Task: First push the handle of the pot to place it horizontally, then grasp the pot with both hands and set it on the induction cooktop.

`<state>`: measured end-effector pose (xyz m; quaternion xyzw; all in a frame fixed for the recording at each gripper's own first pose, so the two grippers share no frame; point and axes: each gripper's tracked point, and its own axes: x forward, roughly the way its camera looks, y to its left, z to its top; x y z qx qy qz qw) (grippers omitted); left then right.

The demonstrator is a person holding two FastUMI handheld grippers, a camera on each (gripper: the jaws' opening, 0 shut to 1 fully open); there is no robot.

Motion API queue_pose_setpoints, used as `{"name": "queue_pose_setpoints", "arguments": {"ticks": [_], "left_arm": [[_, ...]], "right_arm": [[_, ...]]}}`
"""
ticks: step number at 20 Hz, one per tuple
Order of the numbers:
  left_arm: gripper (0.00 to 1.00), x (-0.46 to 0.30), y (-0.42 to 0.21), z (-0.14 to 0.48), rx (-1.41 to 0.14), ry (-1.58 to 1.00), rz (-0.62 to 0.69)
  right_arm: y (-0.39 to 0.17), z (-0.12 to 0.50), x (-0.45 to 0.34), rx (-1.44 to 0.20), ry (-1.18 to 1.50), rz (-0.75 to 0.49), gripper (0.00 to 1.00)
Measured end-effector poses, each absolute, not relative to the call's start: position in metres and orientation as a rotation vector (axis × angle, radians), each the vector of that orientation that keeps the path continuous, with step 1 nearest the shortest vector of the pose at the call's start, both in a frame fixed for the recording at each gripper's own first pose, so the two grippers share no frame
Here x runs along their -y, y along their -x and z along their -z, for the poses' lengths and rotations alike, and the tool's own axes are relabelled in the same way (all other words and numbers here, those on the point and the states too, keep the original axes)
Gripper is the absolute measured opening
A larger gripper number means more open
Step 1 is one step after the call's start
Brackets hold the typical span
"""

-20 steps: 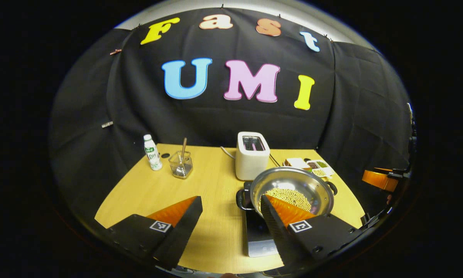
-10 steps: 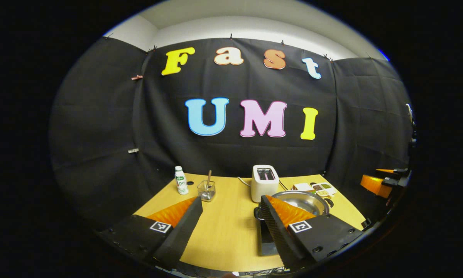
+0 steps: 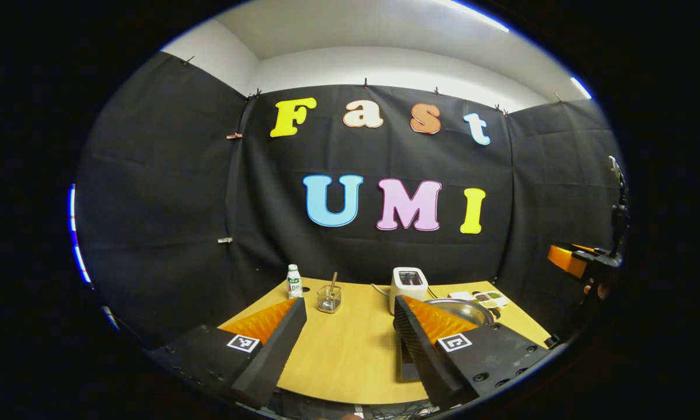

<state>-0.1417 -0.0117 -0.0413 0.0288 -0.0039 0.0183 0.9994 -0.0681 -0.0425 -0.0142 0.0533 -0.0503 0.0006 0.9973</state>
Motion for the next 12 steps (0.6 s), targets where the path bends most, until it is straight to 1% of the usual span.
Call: {"name": "queue_pose_setpoints", "arguments": {"ticks": [1,5,9,10,12], "left_arm": [[0.95,0.014,0.147,0.040,0.016,-0.059,-0.027],[0.95,0.020,0.162,0.049,0.019,-0.051,-0.016],[0.95,0.020,0.155,0.057,-0.013,-0.013,-0.002],[0.95,0.016,0.154,0.060,-0.017,-0.012,-0.010],[0.95,0.013,0.153,0.058,-0.012,-0.004,-0.015]], "right_arm": [[0.074,0.020,0.050,0.092,-0.100,0.018,0.99],[0.091,0.036,0.066,0.070,-0.058,0.068,0.98],[0.090,0.047,0.062,0.035,-0.032,0.059,0.98],[0.087,0.048,0.058,0.027,-0.026,0.051,1.00],[0.083,0.047,0.053,0.026,-0.015,0.039,0.98]]}}
